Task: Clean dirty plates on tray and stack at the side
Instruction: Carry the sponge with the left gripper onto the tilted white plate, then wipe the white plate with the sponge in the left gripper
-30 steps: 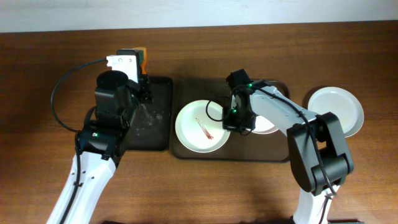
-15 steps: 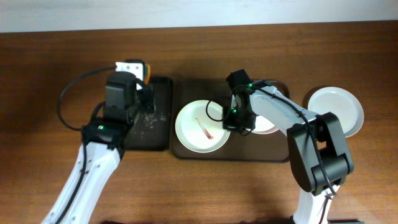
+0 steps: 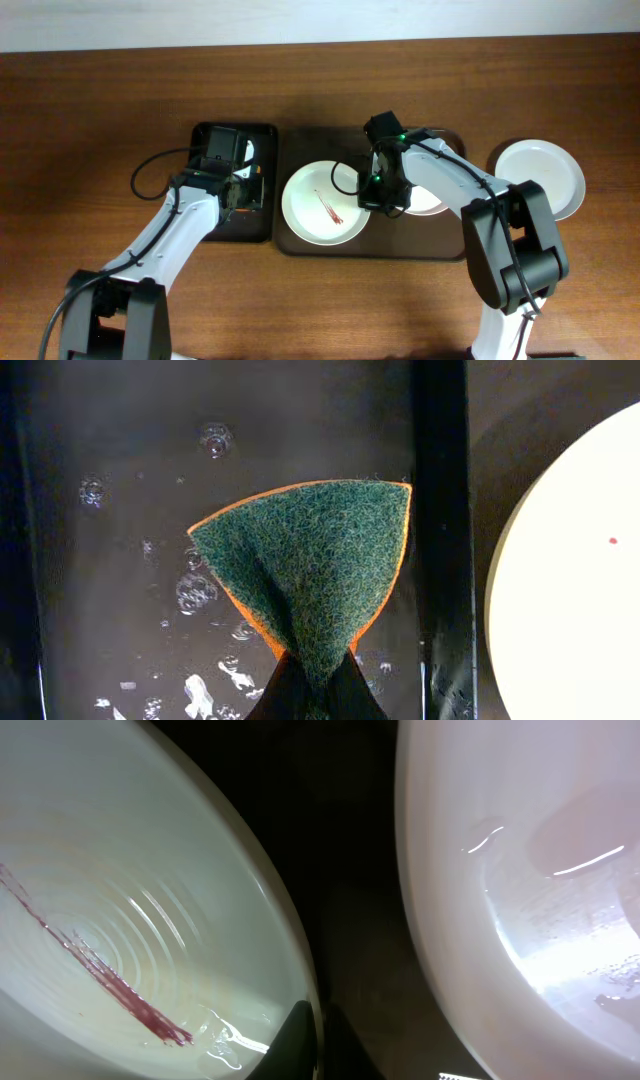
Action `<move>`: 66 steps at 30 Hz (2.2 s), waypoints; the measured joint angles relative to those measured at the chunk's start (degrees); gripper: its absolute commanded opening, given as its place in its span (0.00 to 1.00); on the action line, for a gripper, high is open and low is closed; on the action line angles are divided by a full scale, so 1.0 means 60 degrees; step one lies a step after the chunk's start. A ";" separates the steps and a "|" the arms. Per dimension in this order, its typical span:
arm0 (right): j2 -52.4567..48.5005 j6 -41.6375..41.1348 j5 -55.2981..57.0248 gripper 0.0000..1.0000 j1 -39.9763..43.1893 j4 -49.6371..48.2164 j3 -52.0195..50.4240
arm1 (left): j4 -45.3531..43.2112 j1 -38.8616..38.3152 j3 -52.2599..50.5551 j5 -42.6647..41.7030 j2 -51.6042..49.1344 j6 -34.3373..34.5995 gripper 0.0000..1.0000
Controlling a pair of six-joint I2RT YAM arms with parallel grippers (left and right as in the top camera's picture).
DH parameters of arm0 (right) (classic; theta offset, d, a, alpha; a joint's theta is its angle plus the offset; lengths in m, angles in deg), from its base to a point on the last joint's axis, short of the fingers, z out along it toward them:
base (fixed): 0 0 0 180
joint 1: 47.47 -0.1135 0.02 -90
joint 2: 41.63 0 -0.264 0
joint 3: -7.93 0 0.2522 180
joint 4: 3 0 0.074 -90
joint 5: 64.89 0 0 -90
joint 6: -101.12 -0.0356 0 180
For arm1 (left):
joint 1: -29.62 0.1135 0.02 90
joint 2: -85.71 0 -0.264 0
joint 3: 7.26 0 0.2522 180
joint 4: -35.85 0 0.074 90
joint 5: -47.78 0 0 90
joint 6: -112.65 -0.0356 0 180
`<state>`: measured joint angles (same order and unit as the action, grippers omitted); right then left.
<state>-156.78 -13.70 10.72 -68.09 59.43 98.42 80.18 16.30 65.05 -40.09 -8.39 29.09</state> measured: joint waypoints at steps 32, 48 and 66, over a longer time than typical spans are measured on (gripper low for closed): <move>0.0000 -0.0007 0.0000 0.05 0.0000 0.0004 0.0000 | -0.1220 -0.1821 0.0674 -0.5271 -0.1639 0.4000 0.00; 0.0000 -0.0004 0.0000 0.06 0.0000 0.0004 0.0000 | -0.2361 -0.1825 0.0674 -0.6543 -0.2517 0.4699 0.00; 0.0000 -0.0004 0.0004 0.05 0.0000 0.0004 0.0000 | -0.2834 -0.2127 0.0674 -0.6652 -0.3071 0.5686 0.00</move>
<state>-156.78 -13.72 10.74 -68.09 59.45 98.42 63.18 3.53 69.09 -80.00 -26.82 63.21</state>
